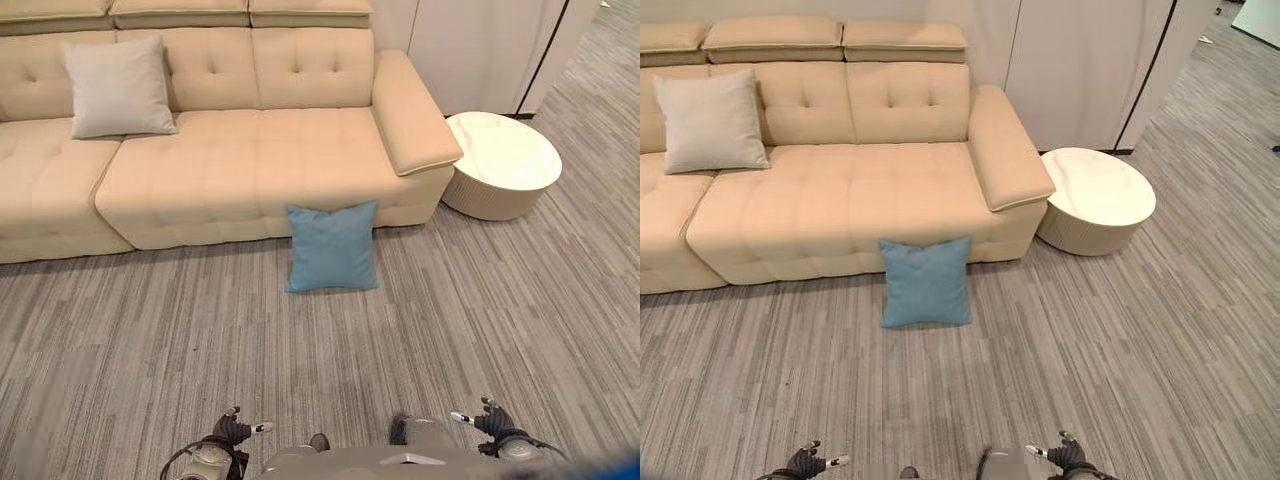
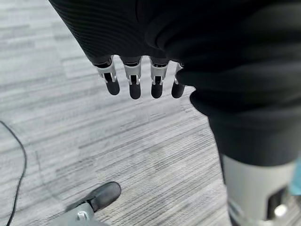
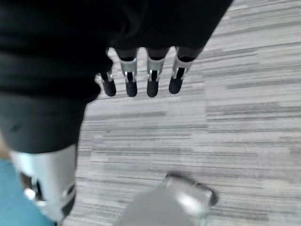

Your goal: Pick up all the scattered cushions and arrange them neatly on the sofa.

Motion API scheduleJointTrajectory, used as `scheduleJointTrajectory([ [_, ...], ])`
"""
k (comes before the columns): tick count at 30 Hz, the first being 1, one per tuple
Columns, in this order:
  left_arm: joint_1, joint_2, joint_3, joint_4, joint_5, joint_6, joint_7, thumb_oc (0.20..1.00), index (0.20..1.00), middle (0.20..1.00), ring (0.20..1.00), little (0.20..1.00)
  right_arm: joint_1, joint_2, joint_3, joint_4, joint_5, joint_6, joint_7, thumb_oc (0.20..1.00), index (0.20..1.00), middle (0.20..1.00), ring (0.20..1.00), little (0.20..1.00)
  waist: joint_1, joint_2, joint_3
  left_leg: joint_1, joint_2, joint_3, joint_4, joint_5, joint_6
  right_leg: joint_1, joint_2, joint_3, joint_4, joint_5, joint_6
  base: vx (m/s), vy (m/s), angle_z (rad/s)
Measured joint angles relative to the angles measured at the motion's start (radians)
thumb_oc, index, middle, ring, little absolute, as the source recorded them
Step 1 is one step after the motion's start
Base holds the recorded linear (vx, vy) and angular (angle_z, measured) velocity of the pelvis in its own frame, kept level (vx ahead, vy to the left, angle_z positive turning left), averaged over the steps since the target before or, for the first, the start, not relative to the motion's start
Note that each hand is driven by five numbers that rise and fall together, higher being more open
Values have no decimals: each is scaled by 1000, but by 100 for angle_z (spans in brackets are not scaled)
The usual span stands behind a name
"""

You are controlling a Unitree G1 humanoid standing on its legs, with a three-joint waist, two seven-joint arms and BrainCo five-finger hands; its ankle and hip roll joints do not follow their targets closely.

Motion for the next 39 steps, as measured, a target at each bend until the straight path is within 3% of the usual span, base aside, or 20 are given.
scheduleJointTrajectory([
  [3, -35, -23, 0, 34, 0, -3, 0, 1000, 1000, 1000, 1000, 1000, -15, -2, 25, -3, 0, -3, 0, 1000, 1000, 1000, 1000, 1000, -12, -14, 24, 6, -1, -39, -2, -40, -1, -55, 53, 31, -212, 71, -5, 230, -45, 36],
  [6, -37, -53, 2, 35, 15, -4, -3, 1000, 1000, 1000, 1000, 1000, 7, -6, 22, 4, 0, -3, 1, 1000, 1000, 1000, 1000, 1000, -35, -17, 54, 69, 3, -99, 0, -80, -34, -64, 41, 28, -274, 145, -7, 206, -97, 69],
  [7, -38, -55, -2, 34, 19, -5, -3, 1000, 1000, 1000, 1000, 1000, 23, -9, 20, 12, 0, -2, 1, 1000, 1000, 1000, 1000, 1000, -34, -17, 54, 102, 4, -136, -1, -97, -49, -45, 37, 19, -253, 184, -24, 194, -137, 95],
  [8, -40, -64, -7, 34, 19, -9, -3, 1000, 1000, 1000, 1000, 1000, 30, -18, 19, 13, 0, -1, 1, 1000, 1000, 1000, 1000, 1000, -33, 8, 58, 116, 27, -161, 15, -113, -65, -22, 60, 13, -248, 196, -50, 198, -152, 73],
  [10, -45, -68, -7, 30, 19, -9, -3, 1000, 1000, 1000, 1000, 1000, 4, -29, 16, 11, 0, -2, 2, 1000, 1000, 1000, 1000, 1000, -30, 34, 57, 99, 68, -176, 81, -94, -105, 43, 83, -19, -307, 198, -102, 199, -191, 50],
  [12, -45, -75, -7, 30, 22, -9, -3, 1000, 1000, 1000, 1000, 1000, 2, -37, 2, 9, 1, -7, 1, 1000, 1000, 1000, 1000, 1000, -36, 16, 54, 64, 70, -188, 220, -74, -177, 162, 78, -61, -419, 206, -123, 98, -161, 64],
  [13, -38, -73, -5, 20, 22, -10, -4, 1000, 1000, 1000, 1000, 1000, 1, -40, 1, -1, 1, -6, 1, 1000, 1000, 1000, 1000, 1000, -24, -6, 50, 17, 64, -179, 320, -69, -211, 186, 81, -61, -444, 205, -166, 82, -166, 43],
  [15, -71, -55, 0, 10, 21, -21, -4, 1000, 1000, 1000, 1000, 1000, -12, -41, -2, -9, 2, -19, 1, 1000, 1000, 1000, 1000, 1000, -10, -35, 56, -184, 74, -157, 671, -12, -273, 201, 73, -71, -459, 191, -197, 69, -91, 19],
  [17, -76, -35, -1, -12, 20, -23, -4, 1000, 1000, 1000, 1000, 1000, -25, -37, 10, 11, 14, -17, 1, 1000, 1000, 1000, 1000, 1000, -10, -54, 68, -258, 98, -114, 674, -45, -235, 230, 75, -84, -460, 176, -228, 112, -41, 11],
  [20, -88, -37, -12, -27, 21, -24, -5, 1000, 1000, 1000, 1000, 1000, -28, -36, 17, 41, 20, -5, 2, 1000, 1000, 1000, 1000, 1000, -23, -61, 78, -287, 104, -42, 313, -23, -203, 273, 80, -108, -460, 126, -208, 244, 71, 20],
  [21, -87, -40, -12, -22, 24, -25, -4, 1000, 1000, 1000, 1000, 1000, -29, -35, 24, 53, 20, -4, 0, 1000, 1000, 1000, 1000, 1000, -22, -55, 82, -274, 101, -65, 82, 77, -214, 315, 87, -106, -461, 92, -167, 221, 161, 7],
  [23, -81, -40, -10, -24, 24, -25, -4, 1000, 1000, 1000, 1000, 1000, -21, -40, 23, 50, 20, -5, 0, 1000, 1000, 1000, 1000, 1000, -6, -29, 79, -286, 108, -83, 67, 123, -200, 347, 102, -90, -460, 84, -169, 232, 215, -34],
  [25, -31, -54, -6, 15, 27, -18, -4, 1000, 1000, 1000, 1000, 1000, -11, -43, 21, 59, 19, -5, 1, 1000, 1000, 1000, 1000, 1000, -9, 15, 45, -206, 95, -85, 50, 134, -175, 398, 99, -47, -452, 49, -126, 170, 207, -67],
  [26, -10, -62, -6, 23, 28, -15, -4, 1000, 1000, 1000, 1000, 1000, -2, -45, 20, 60, 19, -6, 0, 1000, 1000, 1000, 1000, 1000, -12, 30, 34, -182, 88, -87, 28, 171, -116, 405, 97, -37, -440, 33, -112, 115, 193, -53],
  [27, 2, -59, -9, 25, 28, -8, -4, 1000, 1000, 1000, 1000, 1000, 14, -30, 25, 68, 18, -5, 3, 1000, 1000, 1000, 1000, 1000, -16, 19, 22, -148, 53, -75, 1, 167, -71, 389, 61, -24, -385, -1, -87, 95, 238, -12],
  [29, -15, -33, -11, 17, 30, -2, -4, 1000, 1000, 1000, 1000, 1000, 26, 10, 24, 65, 15, 1, 9, 1000, 1000, 1000, 1000, 1000, -14, -1, 13, -130, 8, -54, -3, 146, -20, 295, -7, -20, -171, -78, -20, 57, 264, -13],
  [32, -45, 3, -10, 16, 29, -2, -3, 1000, 1000, 1000, 1000, 1000, -13, 19, 30, 15, -2, -2, 11, 1000, 1000, 1000, 1000, 1000, -7, -8, 25, -90, -13, 11, 0, 112, 11, 129, -62, -9, 160, -107, 40, 64, 122, -57],
  [34, -40, 11, -4, 17, 27, -4, 0, 1000, 1000, 1000, 1000, 1000, -16, 19, 30, 3, -10, -4, 10, 1000, 1000, 1000, 1000, 1000, -5, -17, 31, -58, -29, 34, -5, 71, 12, 99, -101, -36, 116, -107, 43, 164, 16, -51],
  [36, -5, -2, 8, 18, 25, -4, -1, 1000, 1000, 1000, 1000, 1000, -5, 17, 30, 0, -13, -4, 10, 1000, 1000, 1000, 1000, 1000, -10, -19, 30, -36, -27, 46, -29, 68, 11, 84, -92, -82, 8, -90, 28, 119, -55, -43],
  [39, 10, -21, 8, 16, 25, -3, -3, 1000, 1000, 1000, 1000, 1000, 13, 10, 29, 2, -19, 4, 9, 1000, 1000, 1000, 1000, 1000, -20, -33, 26, -39, -23, 32, -26, 72, -1, 94, -56, -85, -154, 47, 5, 68, -124, 16],
])
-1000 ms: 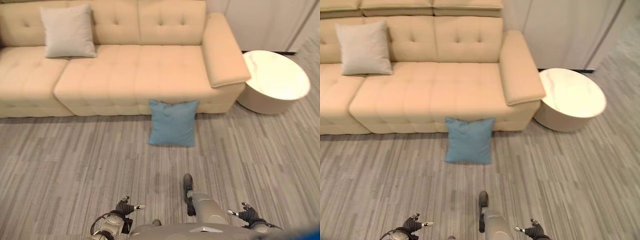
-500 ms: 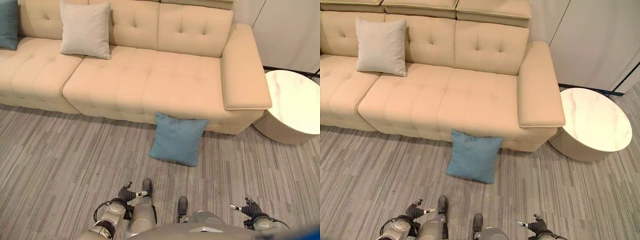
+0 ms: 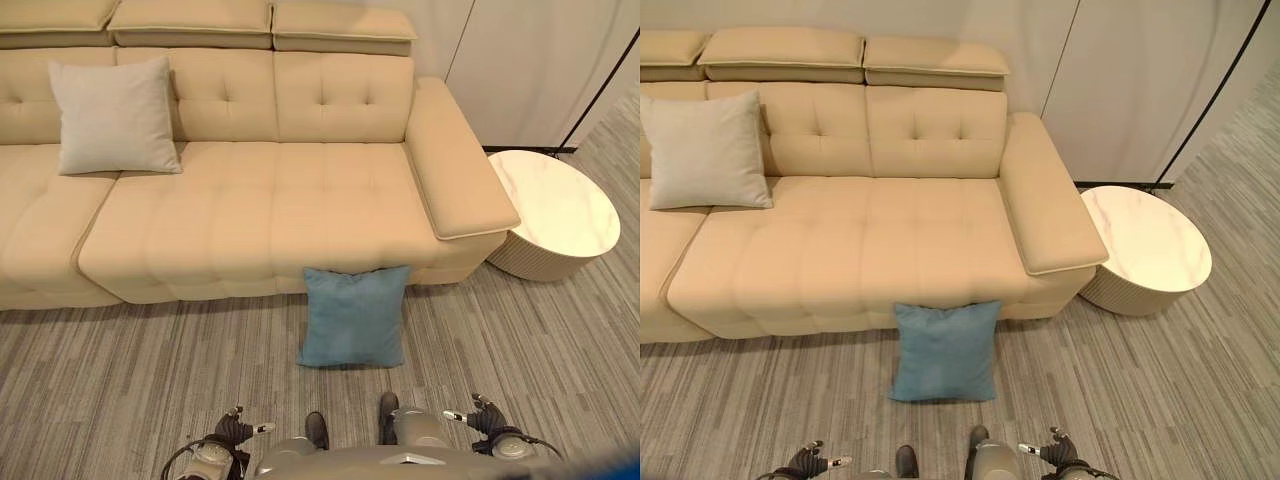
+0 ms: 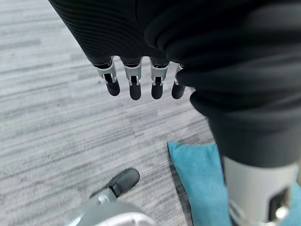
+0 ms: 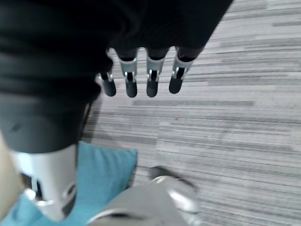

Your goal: Pick up all the scattered cushions and arrange them neatly on the sofa.

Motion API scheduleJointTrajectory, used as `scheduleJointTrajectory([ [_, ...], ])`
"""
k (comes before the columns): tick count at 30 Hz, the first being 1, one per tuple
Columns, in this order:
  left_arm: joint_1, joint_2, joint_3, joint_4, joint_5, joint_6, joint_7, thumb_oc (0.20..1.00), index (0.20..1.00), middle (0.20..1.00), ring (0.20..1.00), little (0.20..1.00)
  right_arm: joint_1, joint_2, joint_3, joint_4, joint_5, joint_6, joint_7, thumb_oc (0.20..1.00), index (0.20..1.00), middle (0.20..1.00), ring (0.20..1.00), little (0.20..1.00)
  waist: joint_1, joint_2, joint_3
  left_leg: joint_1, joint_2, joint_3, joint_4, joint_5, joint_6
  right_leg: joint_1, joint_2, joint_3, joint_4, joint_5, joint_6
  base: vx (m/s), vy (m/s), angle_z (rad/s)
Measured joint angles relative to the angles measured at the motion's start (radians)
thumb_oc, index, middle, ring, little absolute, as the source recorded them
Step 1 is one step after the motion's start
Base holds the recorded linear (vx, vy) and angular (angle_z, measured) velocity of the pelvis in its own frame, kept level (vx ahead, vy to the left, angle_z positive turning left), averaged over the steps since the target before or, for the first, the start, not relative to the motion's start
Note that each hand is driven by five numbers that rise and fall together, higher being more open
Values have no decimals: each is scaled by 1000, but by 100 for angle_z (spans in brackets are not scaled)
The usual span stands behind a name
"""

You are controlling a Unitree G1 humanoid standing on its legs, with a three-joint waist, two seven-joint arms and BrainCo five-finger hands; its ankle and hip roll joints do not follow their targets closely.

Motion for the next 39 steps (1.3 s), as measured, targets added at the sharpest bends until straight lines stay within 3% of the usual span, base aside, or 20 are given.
scheduleJointTrajectory([
  [3, 8, -14, -1, -1, 0, -1, -1, 1000, 1000, 1000, 1000, 1000, 4, -2, -5, -1, 0, -1, 0, 1000, 1000, 1000, 1000, 1000, 12, 22, -9, 1, 44, -11, 22, -6, -39, 66, 56, -16, -115, 49, -59, 74, -152, 8],
  [4, 10, -14, -1, -1, 0, -1, -1, 1000, 1000, 1000, 1000, 1000, 3, -2, -5, -2, 0, -1, -1, 1000, 1000, 1000, 1000, 1000, 10, 25, -9, 2, 51, -13, 28, -9, -45, 79, 62, -23, -132, 53, -65, 35, -210, 21],
  [5, 16, -13, -17, 0, 2, -1, -2, 1000, 1000, 1000, 1000, 1000, 3, -12, -5, -1, 0, -1, -1, 1000, 1000, 1000, 1000, 1000, 10, 36, -14, -12, 83, -34, 84, -35, -83, 126, 96, -35, -190, 59, -77, 6, -196, 21],
  [7, 6, -18, -16, 0, 2, -2, -3, 1000, 1000, 1000, 1000, 1000, 0, -21, -9, -3, 1, -3, -2, 1000, 1000, 1000, 1000, 1000, 9, 36, -13, -56, 97, -59, 169, -42, -107, 147, 108, -51, -212, 60, -103, -7, -125, 32],
  [9, -28, -14, -16, -1, 2, -2, -8, 1000, 1000, 1000, 1000, 1000, -4, -19, -8, 8, 4, -5, -2, 1000, 1000, 1000, 1000, 1000, 14, 2, 3, -147, 90, -65, 338, -9, -167, 162, 85, -57, -238, 56, -120, 26, -50, 27],
  [10, -34, -13, -16, -1, 2, -2, -11, 1000, 1000, 1000, 1000, 1000, -6, -23, -8, 8, 6, -5, -2, 1000, 1000, 1000, 1000, 1000, 15, -2, 6, -166, 91, -68, 380, -5, -179, 170, 82, -57, -245, 57, -131, 70, -6, -2],
  [11, -28, -19, -18, -2, 2, -2, -22, 1000, 1000, 1000, 1000, 1000, -16, -42, 2, 8, 12, -7, -2, 1000, 1000, 1000, 1000, 1000, 10, 9, 10, -178, 102, -87, 381, -30, -178, 184, 94, -59, -256, 47, -148, 142, 28, -3],
  [13, -37, -16, -18, -1, 1, -1, -21, 1000, 1000, 1000, 1000, 1000, -11, -48, 2, 12, 12, -4, -3, 1000, 1000, 1000, 1000, 1000, 9, 3, 15, -177, 109, -97, 256, -23, -184, 197, 107, -60, -285, 46, -149, 180, 88, 4],
  [16, -27, -19, -19, 0, 0, -1, -21, 1000, 1000, 1000, 1000, 1000, -14, -55, 1, 23, 12, -4, -3, 1000, 1000, 1000, 1000, 1000, 15, 11, 17, -151, 123, -146, 81, 16, -184, 208, 130, -38, -295, 47, -147, 119, 106, -16],
  [18, -22, -19, -18, 0, -2, 1, -21, 1000, 1000, 1000, 1000, 1000, -14, -56, 1, 27, 12, -4, -4, 1000, 1000, 1000, 1000, 1000, 13, 21, 19, -138, 130, -140, 74, 35, -182, 230, 137, -37, -307, 47, -147, 124, 135, -32],
  [20, -3, -36, -18, 0, -6, 0, -21, 1000, 1000, 1000, 1000, 1000, -6, -71, -3, 27, 11, -5, -4, 1000, 1000, 1000, 1000, 1000, 10, 70, 3, -100, 137, -142, 62, 46, -167, 252, 157, -17, -304, 44, -139, 139, 149, -41],
  [21, 2, -38, -18, -3, -6, 0, -21, 1000, 1000, 1000, 1000, 1000, 4, -57, -4, 31, 11, -2, -3, 1000, 1000, 1000, 1000, 1000, 10, 64, 5, -74, 114, -136, 50, 61, -108, 257, 133, 9, -281, 35, -107, 123, 128, -20],
  [24, -13, -26, -16, -5, -7, 0, -20, 1000, 1000, 1000, 1000, 1000, 9, -38, -4, 28, 11, 0, -2, 1000, 1000, 1000, 1000, 1000, 13, 47, -6, -66, 74, -110, 29, 49, -81, 231, 92, 29, -243, 18, -82, 80, 97, -15],
  [27, -26, 1, -14, -7, -8, 0, -18, 1000, 1000, 1000, 1000, 1000, -8, -36, -7, 25, 12, 0, -2, 1000, 1000, 1000, 1000, 1000, 13, 31, -8, -64, 50, -107, 27, 42, -70, 225, 63, 31, -231, 5, -62, 52, 53, -2],
  [35, 5, 23, 29, -112, -59, -3, -15, 1000, 1000, 1000, 1000, 1000, -16, -38, -10, -59, 39, -10, -5, 1000, 1000, 1000, 1000, 1000, 40, 16, -9, -48, 51, -81, 24, 25, -70, 221, 65, 61, -236, 5, -57, 8, 20, -12],
  [37, -5, 23, 28, -160, -88, -20, -6, 1000, 1000, 1000, 1000, 1000, -25, -41, -10, -100, 41, -14, -12, 1000, 1000, 1000, 1000, 1000, 40, 23, 4, -89, 53, -81, 39, 29, -64, 180, 65, 62, -220, 6, -57, -329, 7, 0],
  [39, -85, 26, 28, -206, -133, -43, 29, 1000, 1000, 1000, 1000, 1000, -104, -55, -8, -124, 56, -23, -25, 1000, 1000, 1000, 1000, 1000, 41, 37, 66, -238, 57, -81, 128, 32, -60, 29, 63, 66, -128, 7, -53, -369, 1, -2],
])
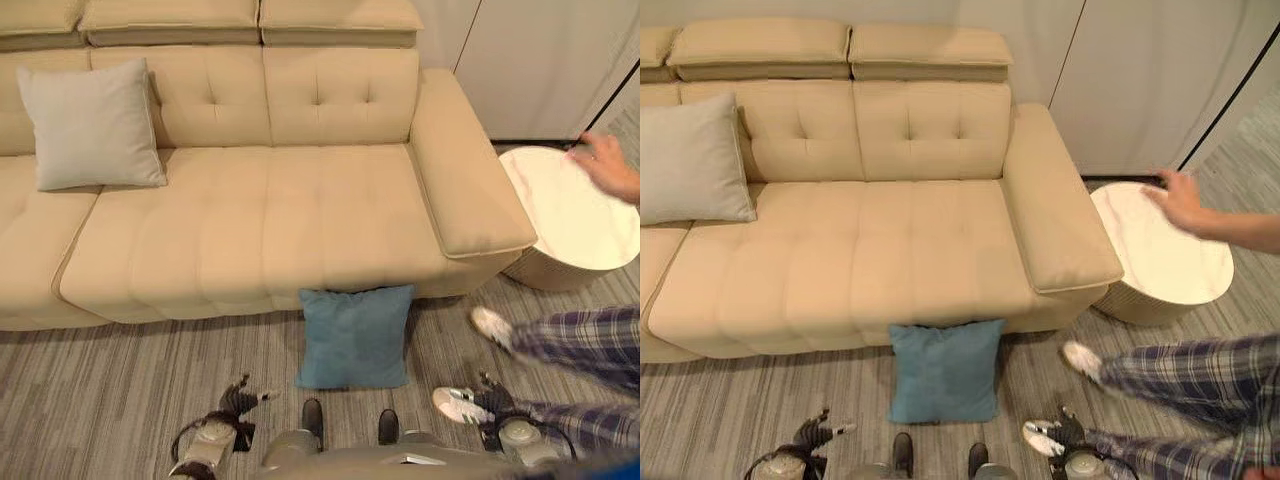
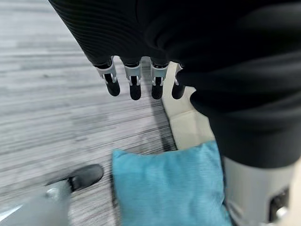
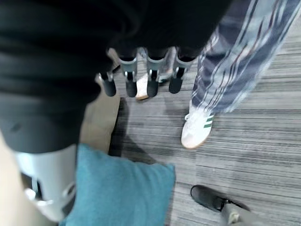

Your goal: Pick up all the scattered cushions and arrange them neatly on the sofa.

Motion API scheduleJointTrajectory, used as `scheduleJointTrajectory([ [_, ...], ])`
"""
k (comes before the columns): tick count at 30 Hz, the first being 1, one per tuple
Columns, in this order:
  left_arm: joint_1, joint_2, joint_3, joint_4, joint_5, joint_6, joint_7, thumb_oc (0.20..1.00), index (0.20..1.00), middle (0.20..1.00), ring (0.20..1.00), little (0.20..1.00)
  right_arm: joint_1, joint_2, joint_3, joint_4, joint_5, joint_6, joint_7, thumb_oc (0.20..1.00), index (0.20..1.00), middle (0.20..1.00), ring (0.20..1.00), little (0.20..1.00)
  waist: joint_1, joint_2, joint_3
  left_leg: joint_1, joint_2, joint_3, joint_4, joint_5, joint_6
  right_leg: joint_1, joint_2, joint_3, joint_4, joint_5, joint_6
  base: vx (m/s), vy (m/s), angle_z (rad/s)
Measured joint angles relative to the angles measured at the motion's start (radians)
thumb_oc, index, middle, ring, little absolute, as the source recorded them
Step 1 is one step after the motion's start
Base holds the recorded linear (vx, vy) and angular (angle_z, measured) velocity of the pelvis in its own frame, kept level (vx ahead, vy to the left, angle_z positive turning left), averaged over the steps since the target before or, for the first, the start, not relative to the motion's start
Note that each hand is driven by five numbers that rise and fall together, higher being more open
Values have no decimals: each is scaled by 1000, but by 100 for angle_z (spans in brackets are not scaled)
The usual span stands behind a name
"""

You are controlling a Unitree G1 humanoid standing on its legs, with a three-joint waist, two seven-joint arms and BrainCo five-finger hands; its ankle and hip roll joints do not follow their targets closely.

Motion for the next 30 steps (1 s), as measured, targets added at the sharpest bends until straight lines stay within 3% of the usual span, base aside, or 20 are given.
scheduleJointTrajectory([
  [3, -132, 5, -2, -30, -64, -26, 24, 1000, 1000, 1000, 1000, 1000, -158, -26, 4, -6, 16, -1, -26, 1000, 1000, 1000, 1000, 1000, 1, 28, 139, -156, 2, 4, 76, 17, 21, -175, -9, 8, 123, -3, -2, -264, -12, -5],
  [4, -181, 9, -7, -29, -91, -32, 40, 1000, 1000, 1000, 1000, 1000, -234, -34, 7, -21, 26, -1, -37, 1000, 1000, 1000, 1000, 1000, 4, 30, 178, -232, 0, 19, 97, 15, 9, -284, -21, 18, 199, -23, -3, -132, -26, -6],
  [6, -218, 9, -8, -30, -112, -40, 54, 1000, 1000, 1000, 1000, 1000, -270, -47, 8, -58, 28, -10, -53, 1000, 1000, 1000, 1000, 1000, 3, 31, 213, -275, -9, 21, 92, 28, -10, -347, -35, 23, 235, -29, -11, -179, -32, 3],
  [13, -375, 24, -49, -89, -188, -71, 110, 1000, 1000, 1000, 1000, 1000, -483, -80, 50, -134, 66, -33, -144, 1000, 1000, 1000, 1000, 1000, 0, 24, 230, -539, 1, 22, 106, 58, -25, -647, -40, 30, 315, -4, -22, -117, -35, 1],
  [15, -466, 26, -58, -100, -190, -74, 126, 1000, 1000, 1000, 1000, 1000, -568, -79, 50, -150, 74, -44, -167, 1000, 1000, 1000, 1000, 1000, -4, 25, 256, -602, 10, 21, 104, 96, -30, -718, -30, 25, 332, 10, -31, -48, -24, -7],
  [19, -536, 40, -100, -109, -191, -90, 147, 1000, 1000, 1000, 1000, 1000, -632, -99, 61, -157, 84, -54, -209, 1000, 1000, 1000, 1000, 1000, -17, 26, 258, -620, 10, 19, 89, 111, -23, -740, -30, 21, 335, 5, -44, -27, -22, 1],
  [21, -607, 53, -121, -122, -202, -99, 156, 1000, 1000, 1000, 1000, 1000, -692, -121, 71, -160, 100, -64, -231, 1000, 1000, 1000, 1000, 1000, -25, 25, 256, -672, 9, 17, 93, 126, -3, -794, -34, 17, 350, 0, -44, -18, -32, 8],
  [30, -812, 79, -174, -147, -231, -109, 199, 1000, 1000, 1000, 1000, 1000, -915, -153, 124, -120, 103, -66, -274, 1000, 1000, 1000, 1000, 1000, -28, 24, 255, -849, 2, 5, 113, 140, -5, -994, -43, 18, 424, -23, -49, -3, -23, 6],
])
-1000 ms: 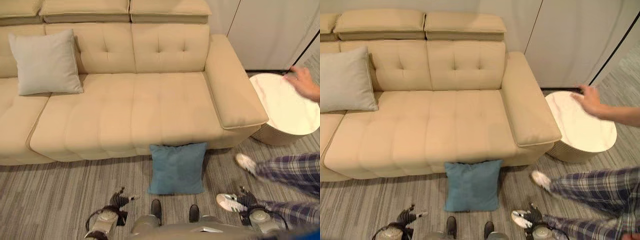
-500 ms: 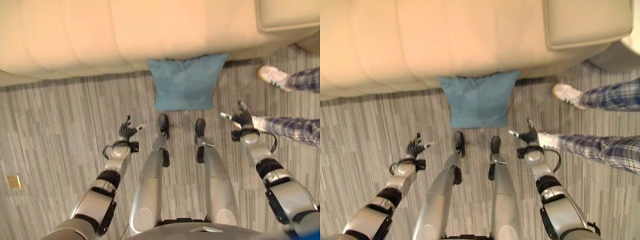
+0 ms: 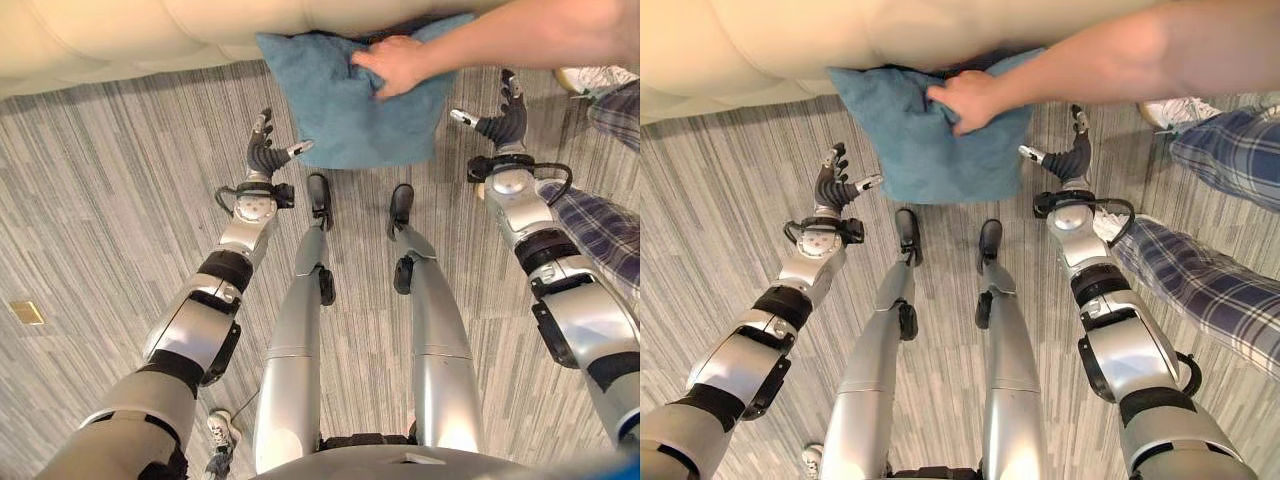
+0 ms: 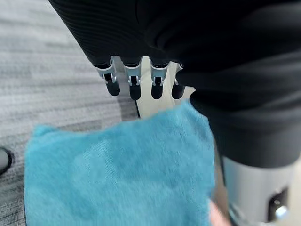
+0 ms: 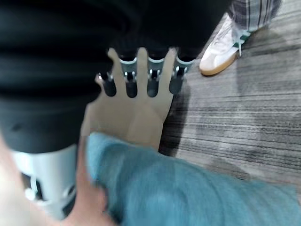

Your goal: Pick up all the scattered cushions and arrange them neatly on the sofa.

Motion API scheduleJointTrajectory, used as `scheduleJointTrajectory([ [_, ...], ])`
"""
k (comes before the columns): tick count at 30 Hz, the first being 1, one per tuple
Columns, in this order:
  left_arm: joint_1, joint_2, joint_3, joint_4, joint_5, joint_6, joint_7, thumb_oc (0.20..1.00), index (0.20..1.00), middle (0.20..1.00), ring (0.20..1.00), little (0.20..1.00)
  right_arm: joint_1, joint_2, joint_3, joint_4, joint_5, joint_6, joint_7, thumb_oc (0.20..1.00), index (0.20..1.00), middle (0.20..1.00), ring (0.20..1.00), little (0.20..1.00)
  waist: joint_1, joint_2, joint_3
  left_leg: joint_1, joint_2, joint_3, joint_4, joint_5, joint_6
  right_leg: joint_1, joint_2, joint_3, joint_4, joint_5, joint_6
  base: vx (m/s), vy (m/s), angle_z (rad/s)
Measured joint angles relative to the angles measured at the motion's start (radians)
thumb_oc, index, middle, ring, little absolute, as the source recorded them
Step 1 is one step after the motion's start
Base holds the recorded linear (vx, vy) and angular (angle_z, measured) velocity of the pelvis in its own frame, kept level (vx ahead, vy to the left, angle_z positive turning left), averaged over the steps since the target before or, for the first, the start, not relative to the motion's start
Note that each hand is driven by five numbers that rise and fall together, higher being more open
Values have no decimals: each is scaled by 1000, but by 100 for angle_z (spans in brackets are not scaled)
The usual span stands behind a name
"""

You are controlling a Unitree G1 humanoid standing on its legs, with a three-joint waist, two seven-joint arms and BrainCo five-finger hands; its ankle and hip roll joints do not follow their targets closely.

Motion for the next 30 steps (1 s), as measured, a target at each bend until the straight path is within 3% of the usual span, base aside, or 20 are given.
scheduleJointTrajectory([
  [5, -61, 19, -14, 0, -27, -2, 61, 1000, 1000, 1000, 1000, 1000, -32, -5, 23, 38, 0, 5, -8, 1000, 1000, 1000, 1000, 1000, 9, 0, 0, -65, -6, -8, 31, 1, -2, -76, -10, 0, 55, -16, -13, 11, -20, 8],
  [13, 23, 40, 12, -64, -24, 5, 55, 1000, 1000, 1000, 1000, 1000, 39, 6, -7, 4, -2, 6, -16, 1000, 1000, 1000, 1000, 1000, 24, -8, -8, -67, -12, -8, 32, 2, -3, -78, -17, 0, 60, -16, -11, 3, -25, 2],
  [20, 135, -26, 29, -150, -15, 4, 49, 1000, 1000, 1000, 1000, 1000, 160, 44, -38, -32, -4, 2, -14, 1000, 1000, 1000, 1000, 1000, 20, -15, -32, -6, -10, -11, 27, 4, 0, -14, -15, -3, 52, -16, -9, 1, -2, 0],
  [23, 278, -74, 49, -157, -16, 4, 21, 1000, 1000, 1000, 1000, 1000, 299, 83, -56, -46, -11, 1, 5, 1000, 1000, 1000, 1000, 1000, 27, -15, -96, 25, -10, -17, 26, -8, -12, 22, -13, -5, 48, -22, 0, 30, -2, 3],
  [24, 352, -82, 63, -155, -15, 7, 9, 1000, 1000, 1000, 1000, 1000, 367, 100, -64, -49, -22, 1, 17, 1000, 1000, 1000, 1000, 1000, 29, -15, -96, 75, -10, -20, 24, -16, -17, 78, -14, -7, 37, -23, 0, 0, 0, 0],
  [25, 461, -87, 64, -143, -15, 9, 9, 1000, 1000, 1000, 1000, 1000, 465, 127, -77, -35, -22, 1, 25, 1000, 1000, 1000, 1000, 1000, 31, -16, -136, 136, -10, -22, 16, -30, -19, 144, -13, -10, 14, -34, 8, 0, 0, 0],
  [26, 504, -94, 62, -120, -11, 10, 5, 1000, 1000, 1000, 1000, 1000, 515, 138, -77, -13, -22, -2, 32, 1000, 1000, 1000, 1000, 1000, 31, -15, -175, 154, -11, -23, 5, -30, -20, 162, -12, -12, 4, -36, 11, -38, 30, 0],
  [28, 564, -100, 52, -5, 13, 31, -33, 1000, 1000, 1000, 1000, 1000, 599, 169, -84, 71, -21, -1, 62, 1000, 1000, 1000, 1000, 1000, 35, -15, -189, 274, -10, -34, -25, -36, -21, 291, -12, -28, -33, -42, 16, -56, 21, 4],
  [30, 642, -108, 45, 53, 14, 50, -35, 1000, 1000, 1000, 1000, 1000, 715, 172, -69, 98, -20, 10, 76, 1000, 1000, 1000, 1000, 1000, 44, -20, -273, 331, -11, -37, -42, -48, -25, 356, -6, -29, -64, -49, 19, -63, 19, 0],
])
